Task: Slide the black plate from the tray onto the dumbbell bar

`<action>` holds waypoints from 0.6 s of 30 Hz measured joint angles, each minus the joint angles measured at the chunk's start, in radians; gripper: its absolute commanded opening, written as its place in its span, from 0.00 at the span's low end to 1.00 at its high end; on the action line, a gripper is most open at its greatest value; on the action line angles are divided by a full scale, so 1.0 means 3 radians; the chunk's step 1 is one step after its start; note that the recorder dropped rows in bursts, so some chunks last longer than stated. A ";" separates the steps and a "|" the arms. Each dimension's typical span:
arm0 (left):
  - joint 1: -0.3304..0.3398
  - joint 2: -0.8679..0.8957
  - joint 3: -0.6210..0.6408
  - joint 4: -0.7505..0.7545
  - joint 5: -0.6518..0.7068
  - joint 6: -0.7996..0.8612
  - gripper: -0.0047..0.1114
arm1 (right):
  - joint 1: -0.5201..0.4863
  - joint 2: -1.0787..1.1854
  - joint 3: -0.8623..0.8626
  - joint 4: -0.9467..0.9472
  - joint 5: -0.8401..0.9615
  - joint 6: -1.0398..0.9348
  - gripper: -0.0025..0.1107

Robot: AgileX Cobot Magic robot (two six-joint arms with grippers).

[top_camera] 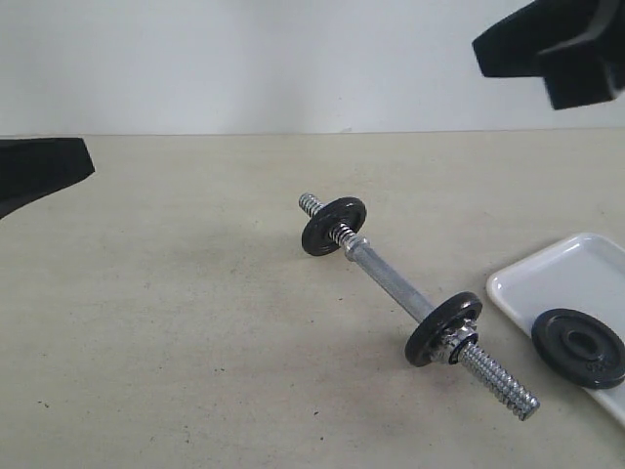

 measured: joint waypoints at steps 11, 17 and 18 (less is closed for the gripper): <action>0.0000 0.0210 0.0000 0.0160 -0.0329 0.0558 0.08 | 0.0000 -0.0282 0.0000 0.0000 0.0170 -0.0040 0.02; 0.0000 0.0210 0.0000 0.0292 -0.0434 0.0770 0.08 | 0.0000 -0.0282 0.0000 0.0035 0.0170 -0.0040 0.02; 0.0000 0.0210 0.0000 0.0292 -0.0434 0.0787 0.08 | 0.0000 -0.0282 0.0000 0.0035 0.0170 -0.0040 0.02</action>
